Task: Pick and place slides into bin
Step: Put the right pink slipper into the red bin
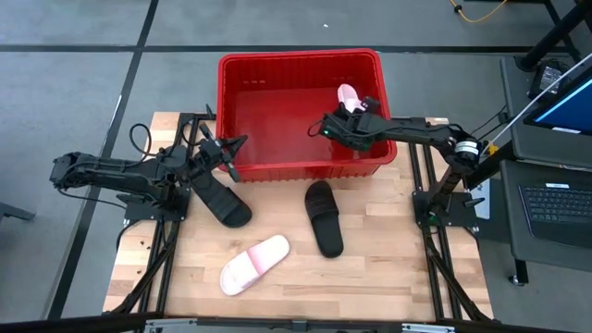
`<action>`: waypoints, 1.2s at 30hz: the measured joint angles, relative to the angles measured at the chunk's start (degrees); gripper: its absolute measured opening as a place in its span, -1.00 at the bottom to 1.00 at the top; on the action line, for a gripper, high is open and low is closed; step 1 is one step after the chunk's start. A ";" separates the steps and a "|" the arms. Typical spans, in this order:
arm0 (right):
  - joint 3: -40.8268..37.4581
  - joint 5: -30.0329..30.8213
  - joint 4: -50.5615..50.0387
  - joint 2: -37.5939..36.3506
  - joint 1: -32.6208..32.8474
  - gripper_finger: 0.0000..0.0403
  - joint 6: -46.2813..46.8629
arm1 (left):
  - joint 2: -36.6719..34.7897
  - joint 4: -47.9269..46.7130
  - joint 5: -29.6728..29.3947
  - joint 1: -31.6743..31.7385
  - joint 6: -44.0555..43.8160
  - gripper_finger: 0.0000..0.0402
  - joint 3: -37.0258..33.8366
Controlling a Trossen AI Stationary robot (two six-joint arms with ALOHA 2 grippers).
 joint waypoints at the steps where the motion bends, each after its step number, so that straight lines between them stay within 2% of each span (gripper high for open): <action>1: -0.37 0.02 0.50 0.00 -0.17 -0.95 0.28 | 0.00 0.01 -0.02 0.02 -0.01 -0.99 0.00; 7: -1.01 0.01 3.35 0.13 -1.48 -0.95 1.12 | 0.00 0.00 0.00 0.00 -0.53 -0.99 0.00; 20: -1.03 -4.06 7.38 1.80 -5.03 -0.95 -1.14 | 0.00 -0.19 0.00 -0.02 -2.97 -0.99 0.00; 36: -1.03 -4.17 10.12 7.69 -6.68 -0.95 -1.90 | 0.00 -0.50 0.00 -0.02 -2.86 -0.99 -0.02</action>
